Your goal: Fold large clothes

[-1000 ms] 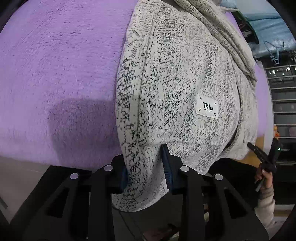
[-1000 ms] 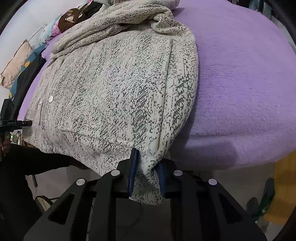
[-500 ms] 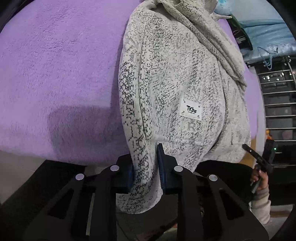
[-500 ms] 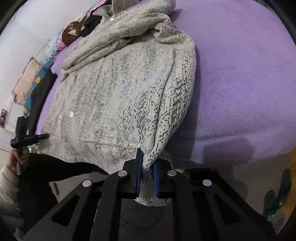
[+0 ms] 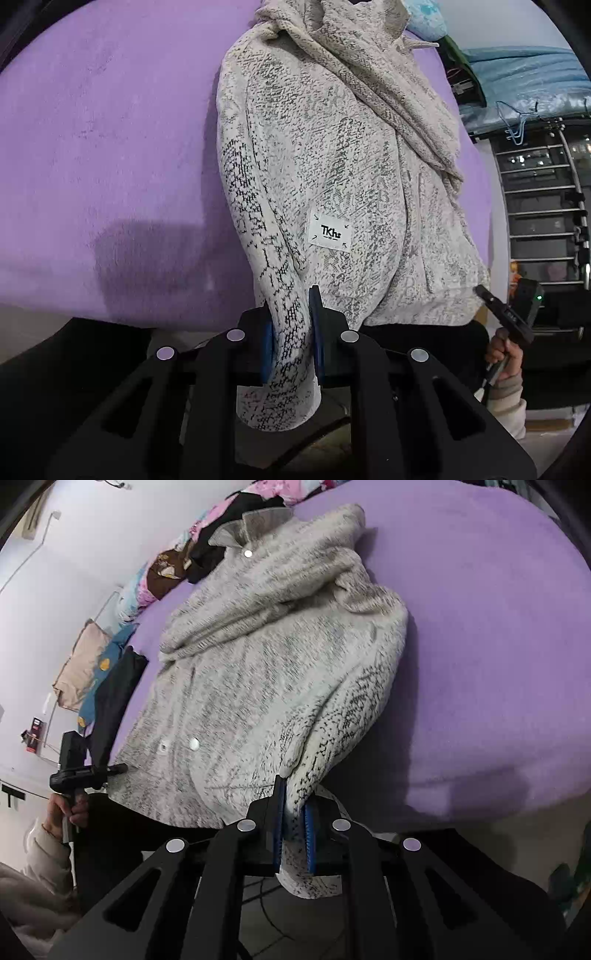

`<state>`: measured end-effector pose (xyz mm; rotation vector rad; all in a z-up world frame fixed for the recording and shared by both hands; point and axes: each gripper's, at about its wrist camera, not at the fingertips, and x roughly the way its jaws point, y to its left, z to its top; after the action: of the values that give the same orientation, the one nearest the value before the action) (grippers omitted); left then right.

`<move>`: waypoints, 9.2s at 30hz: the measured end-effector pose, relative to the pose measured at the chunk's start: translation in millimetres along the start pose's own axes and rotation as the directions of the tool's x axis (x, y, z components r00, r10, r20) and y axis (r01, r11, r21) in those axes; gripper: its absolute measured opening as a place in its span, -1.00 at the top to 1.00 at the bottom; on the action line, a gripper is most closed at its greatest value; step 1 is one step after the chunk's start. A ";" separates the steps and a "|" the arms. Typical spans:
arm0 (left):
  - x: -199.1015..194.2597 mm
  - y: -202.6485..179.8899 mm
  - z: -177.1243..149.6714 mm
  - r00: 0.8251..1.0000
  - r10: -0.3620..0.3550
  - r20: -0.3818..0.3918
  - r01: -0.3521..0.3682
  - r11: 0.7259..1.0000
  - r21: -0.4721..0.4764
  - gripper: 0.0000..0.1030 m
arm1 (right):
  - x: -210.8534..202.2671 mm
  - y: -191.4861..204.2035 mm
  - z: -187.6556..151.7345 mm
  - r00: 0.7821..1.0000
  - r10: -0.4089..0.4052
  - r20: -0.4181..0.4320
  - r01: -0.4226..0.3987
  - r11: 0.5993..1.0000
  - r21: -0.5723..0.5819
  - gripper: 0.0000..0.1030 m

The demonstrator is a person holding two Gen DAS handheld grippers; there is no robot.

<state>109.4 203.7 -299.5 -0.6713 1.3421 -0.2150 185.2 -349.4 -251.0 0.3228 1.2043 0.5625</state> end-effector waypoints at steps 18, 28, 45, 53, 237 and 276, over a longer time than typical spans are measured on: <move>-33.0 -47.2 16.2 0.996 0.074 0.048 -0.077 0.995 0.067 0.73 | -15.9 4.1 30.6 0.981 0.181 0.066 -0.185 0.981 0.061 0.82; -67.6 -69.6 42.8 0.992 0.045 0.115 -0.057 0.994 0.095 0.74 | -30.7 30.1 69.3 0.977 0.184 0.107 -0.184 0.983 -0.010 0.82; -110.3 -99.2 113.3 0.982 -0.060 0.179 0.041 0.993 0.107 0.76 | -44.7 42.6 154.0 0.952 0.256 0.168 -0.250 0.967 -0.055 0.83; -130.1 -136.2 160.9 0.972 -0.069 0.224 0.029 0.984 0.177 0.76 | -51.1 44.0 193.6 0.935 0.289 0.205 -0.284 0.957 -0.054 0.84; 8.3 -32.2 271.4 0.950 -0.217 0.225 0.170 0.963 0.209 -0.55 | 167.6 193.4 357.5 0.832 -0.551 -0.068 0.233 0.457 -0.859 -0.05; 27.7 -45.2 272.4 0.968 -0.130 0.215 0.076 0.967 0.242 -0.57 | 210.1 89.8 373.0 0.674 -0.739 -0.001 0.473 0.433 -0.767 0.79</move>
<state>383.4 241.7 -276.9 -0.5506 1.0419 -0.3625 566.2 -134.6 -243.6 -0.9458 1.2201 0.3852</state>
